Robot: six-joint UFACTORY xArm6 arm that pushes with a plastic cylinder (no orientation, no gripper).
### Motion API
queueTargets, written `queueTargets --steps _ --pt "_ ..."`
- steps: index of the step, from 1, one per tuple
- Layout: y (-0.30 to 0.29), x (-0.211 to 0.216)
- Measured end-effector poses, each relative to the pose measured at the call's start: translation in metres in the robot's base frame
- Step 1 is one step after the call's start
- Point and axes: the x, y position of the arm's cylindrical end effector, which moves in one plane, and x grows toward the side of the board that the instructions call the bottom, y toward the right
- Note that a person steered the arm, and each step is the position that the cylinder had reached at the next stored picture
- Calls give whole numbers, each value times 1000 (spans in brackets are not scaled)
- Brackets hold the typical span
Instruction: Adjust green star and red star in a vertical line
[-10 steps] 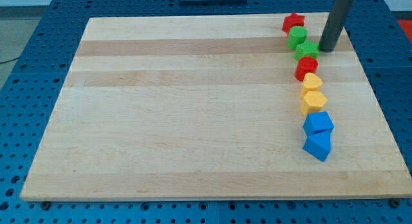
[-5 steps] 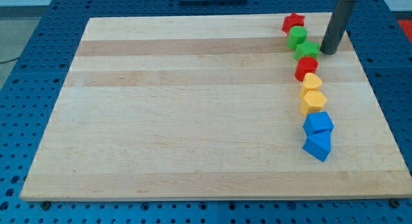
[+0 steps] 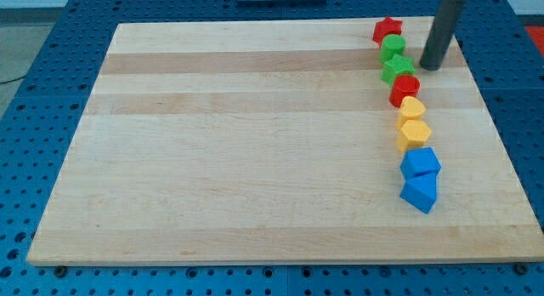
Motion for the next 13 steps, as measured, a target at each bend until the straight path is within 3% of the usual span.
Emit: queueTargets --steps 1,2,3,7,8,9,10,11,12,13 --pt "36 -36" --pt "39 -100" --pt "42 -118" --pt "42 -117" --pt "-31 -101" --pt "-100 -116" --pt "-93 -117" --pt "-125 -107" --pt "-195 -99" --pt "-197 -31"
